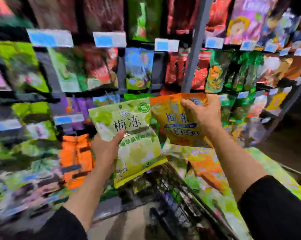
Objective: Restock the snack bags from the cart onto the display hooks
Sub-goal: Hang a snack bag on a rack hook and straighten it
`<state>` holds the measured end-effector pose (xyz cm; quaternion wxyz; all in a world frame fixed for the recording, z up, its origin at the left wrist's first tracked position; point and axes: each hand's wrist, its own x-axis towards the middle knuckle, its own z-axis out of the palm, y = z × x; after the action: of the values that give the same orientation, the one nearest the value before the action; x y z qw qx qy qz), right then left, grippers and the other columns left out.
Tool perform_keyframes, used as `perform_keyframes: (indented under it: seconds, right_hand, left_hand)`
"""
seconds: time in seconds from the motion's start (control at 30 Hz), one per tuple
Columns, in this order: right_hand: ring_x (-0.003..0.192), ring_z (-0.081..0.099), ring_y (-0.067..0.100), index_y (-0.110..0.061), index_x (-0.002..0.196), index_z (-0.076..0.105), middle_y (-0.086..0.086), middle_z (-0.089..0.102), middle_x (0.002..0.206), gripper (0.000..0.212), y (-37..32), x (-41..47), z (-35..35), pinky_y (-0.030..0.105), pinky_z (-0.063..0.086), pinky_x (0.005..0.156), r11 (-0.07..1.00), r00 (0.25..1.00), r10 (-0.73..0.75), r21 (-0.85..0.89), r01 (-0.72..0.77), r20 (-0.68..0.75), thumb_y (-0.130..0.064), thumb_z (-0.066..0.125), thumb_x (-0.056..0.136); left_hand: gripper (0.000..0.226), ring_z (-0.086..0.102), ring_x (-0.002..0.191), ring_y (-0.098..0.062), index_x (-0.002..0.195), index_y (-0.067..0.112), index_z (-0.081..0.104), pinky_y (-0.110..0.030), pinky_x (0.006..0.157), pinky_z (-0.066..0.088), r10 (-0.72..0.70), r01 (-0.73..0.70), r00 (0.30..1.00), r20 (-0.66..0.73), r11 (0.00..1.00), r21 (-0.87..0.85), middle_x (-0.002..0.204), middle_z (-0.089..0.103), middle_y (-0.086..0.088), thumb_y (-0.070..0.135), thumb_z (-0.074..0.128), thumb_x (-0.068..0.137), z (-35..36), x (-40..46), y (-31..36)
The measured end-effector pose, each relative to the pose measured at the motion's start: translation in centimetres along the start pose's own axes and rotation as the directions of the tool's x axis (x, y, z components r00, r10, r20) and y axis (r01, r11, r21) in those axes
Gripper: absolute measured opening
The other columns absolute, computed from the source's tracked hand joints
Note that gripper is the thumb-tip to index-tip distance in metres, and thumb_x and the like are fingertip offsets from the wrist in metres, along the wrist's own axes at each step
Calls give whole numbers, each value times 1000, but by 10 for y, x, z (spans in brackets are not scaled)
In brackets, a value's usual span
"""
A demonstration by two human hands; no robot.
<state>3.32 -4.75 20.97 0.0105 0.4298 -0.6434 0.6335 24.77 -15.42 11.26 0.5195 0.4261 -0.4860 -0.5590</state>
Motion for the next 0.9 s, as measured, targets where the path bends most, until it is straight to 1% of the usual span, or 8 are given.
perform_keyframes:
  seconds: [0.1,0.17,0.27,0.37,0.53,0.7,0.77,0.9]
  right_hand:
    - [54,52,3,-26,53,57,-13,60,55,35,-25,-10,82,27,48,59,996,982,-72,67,62,173,-10,81,73]
    - [57,57,9,-24,57,63,0,66,63,27,-47,-18,135,32,51,63,988,955,-118,128,86,271,-12,83,71]
    - [59,59,10,-19,58,66,1,68,64,20,-85,-37,210,39,56,63,963,914,-164,260,67,372,-15,84,66]
    - [55,54,11,-15,48,57,1,62,54,31,-126,-58,280,43,52,58,936,872,-213,348,53,441,-14,83,65]
    - [55,57,15,-24,48,62,1,64,55,21,-202,-89,379,36,51,61,877,793,-371,462,128,484,-26,79,61]
    - [62,61,8,-16,65,71,0,69,64,10,-272,-96,460,32,54,68,790,799,-456,591,161,392,-14,80,68]
    - [59,57,-5,-27,63,66,-11,65,63,25,-300,-90,489,24,52,68,760,810,-454,636,135,371,-7,80,70]
    - [62,58,6,-28,56,68,-3,67,64,17,-357,-69,533,36,53,65,689,810,-496,709,149,312,-18,80,63]
  left_hand:
    - [39,66,91,-33,91,9,62,-45,81,53,33,-28,964,-262,999,20,89,67,-9,31,85,69,-89,-4,13]
    - [62,62,100,-35,107,0,59,-42,83,49,64,-60,925,-376,998,22,103,65,-15,40,85,68,-140,-10,23]
    - [34,56,93,-22,98,10,52,-31,80,42,120,-125,841,-527,992,26,100,59,-6,22,78,80,-204,-19,46]
    - [40,62,93,-30,105,-2,57,-37,68,47,179,-162,755,-631,983,84,95,64,-14,20,79,79,-260,-22,66]
    - [53,63,86,-28,114,-7,59,-25,68,44,254,-234,640,-726,963,131,99,66,-18,23,81,76,-347,-5,91]
    - [25,63,88,-21,93,15,61,-29,75,41,339,-305,575,-745,933,189,90,66,-2,18,79,78,-412,30,135]
    - [36,52,94,-12,104,18,50,-27,79,36,369,-357,565,-738,916,185,91,52,15,17,77,80,-429,44,162]
    - [46,56,103,-23,104,11,54,-33,83,41,384,-353,598,-704,914,200,98,59,4,31,82,73,-477,86,207]
